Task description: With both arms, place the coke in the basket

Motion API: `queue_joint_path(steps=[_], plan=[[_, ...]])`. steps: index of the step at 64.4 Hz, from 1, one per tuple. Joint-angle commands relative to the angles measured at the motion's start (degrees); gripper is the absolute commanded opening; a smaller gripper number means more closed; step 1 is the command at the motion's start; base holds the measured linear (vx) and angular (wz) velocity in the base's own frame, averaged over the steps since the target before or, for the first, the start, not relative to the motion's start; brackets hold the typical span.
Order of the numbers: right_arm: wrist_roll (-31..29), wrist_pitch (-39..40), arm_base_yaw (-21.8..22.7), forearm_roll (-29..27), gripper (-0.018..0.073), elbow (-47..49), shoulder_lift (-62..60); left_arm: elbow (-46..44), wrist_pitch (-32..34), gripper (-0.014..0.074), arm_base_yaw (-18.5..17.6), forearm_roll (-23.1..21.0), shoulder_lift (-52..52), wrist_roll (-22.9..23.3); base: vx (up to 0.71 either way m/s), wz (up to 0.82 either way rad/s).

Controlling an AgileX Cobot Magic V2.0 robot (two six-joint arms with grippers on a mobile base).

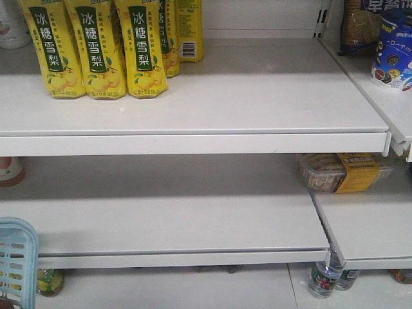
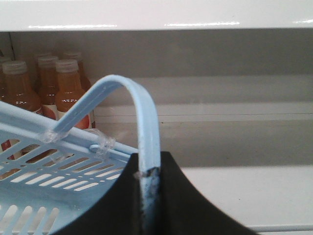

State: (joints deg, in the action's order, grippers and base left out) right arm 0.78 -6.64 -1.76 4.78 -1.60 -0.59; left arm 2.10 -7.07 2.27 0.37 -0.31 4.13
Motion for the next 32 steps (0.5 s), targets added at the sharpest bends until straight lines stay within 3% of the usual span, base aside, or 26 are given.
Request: queue_joint_path(steps=[1,32], plan=[[-0.78,4.35,-0.05,0.0,-0.0009,-0.66,-1.07,-0.23,9.34,-0.0006,0.12,1.04,-1.22,-0.59,0.0,0.0],[-0.78,4.29,-0.05,0.11,-0.0009,-0.66,-1.03,-0.23,9.34,-0.0006,0.12,1.04,-1.22,-0.59,0.0,0.0]])
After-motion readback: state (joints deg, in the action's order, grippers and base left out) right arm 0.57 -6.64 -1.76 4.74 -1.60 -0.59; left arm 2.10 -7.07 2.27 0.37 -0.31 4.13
